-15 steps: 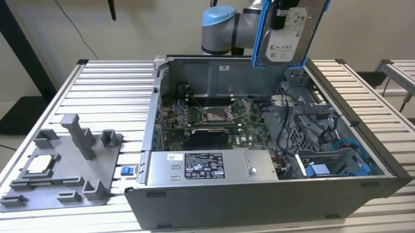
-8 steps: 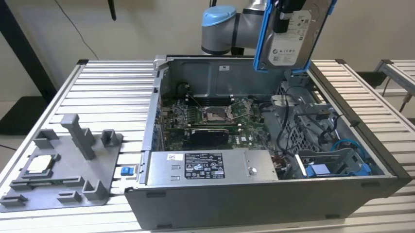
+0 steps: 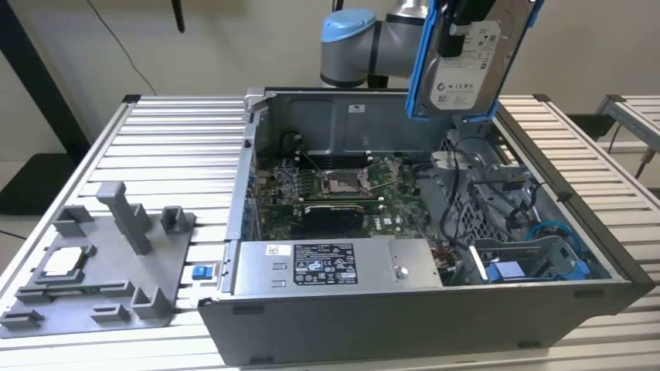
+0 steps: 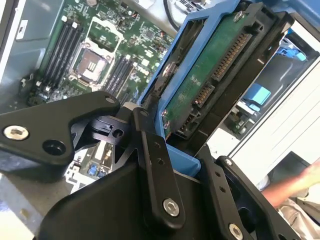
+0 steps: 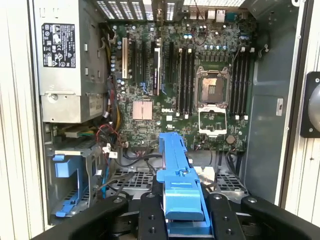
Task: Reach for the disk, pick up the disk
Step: 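Pick up the disk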
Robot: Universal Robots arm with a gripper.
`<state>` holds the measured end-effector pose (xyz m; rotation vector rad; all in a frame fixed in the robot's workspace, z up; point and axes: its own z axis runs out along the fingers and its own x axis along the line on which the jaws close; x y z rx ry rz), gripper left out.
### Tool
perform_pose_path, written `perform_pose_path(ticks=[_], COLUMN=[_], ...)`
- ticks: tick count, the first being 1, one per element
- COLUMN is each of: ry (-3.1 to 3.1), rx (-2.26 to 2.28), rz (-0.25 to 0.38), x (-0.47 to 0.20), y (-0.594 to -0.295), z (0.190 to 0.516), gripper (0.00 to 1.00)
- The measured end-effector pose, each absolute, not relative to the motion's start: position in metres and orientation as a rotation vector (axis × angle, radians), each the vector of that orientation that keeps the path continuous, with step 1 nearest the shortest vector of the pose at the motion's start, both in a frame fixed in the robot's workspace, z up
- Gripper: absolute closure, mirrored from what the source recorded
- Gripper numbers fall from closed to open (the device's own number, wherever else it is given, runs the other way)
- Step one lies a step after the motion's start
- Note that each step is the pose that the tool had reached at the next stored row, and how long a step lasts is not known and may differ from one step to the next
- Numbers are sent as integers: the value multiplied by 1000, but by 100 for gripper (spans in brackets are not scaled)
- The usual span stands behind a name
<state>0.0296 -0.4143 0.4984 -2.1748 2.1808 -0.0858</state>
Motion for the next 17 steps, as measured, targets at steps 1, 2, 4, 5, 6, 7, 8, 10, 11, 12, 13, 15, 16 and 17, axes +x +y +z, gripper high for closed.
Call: perform_pose_path(ticks=[1,2,4,5,6,7,8,10,11,12,13,15,16,17], ry=[2181,2181,2181,2181,2181,2181,2181,2182,2183,2183,2184,2185,2185,2185], rx=[-2175,-2175,-2175,-2175,-2175,-2175,-2175,-2176,-2177,-2177,-2178,-2179,-2179,-2179], rz=[-86,-86,-86,-86,-86,-85,-85,-83,-82,-81,-80,-78,-77,-76], x=[30,30,30,30,31,32,34,39,41,43,46,50,52,54], y=[-416,-417,-421,-422,-424,-426,-427,-431,-433,-434,-436,-440,-442,-444], z=[498,498,498,498,498,498,498,498,498,498,498,498,498,498], gripper=[100,100,100,100,100,100,100,100,100,100,100,100,100,100])
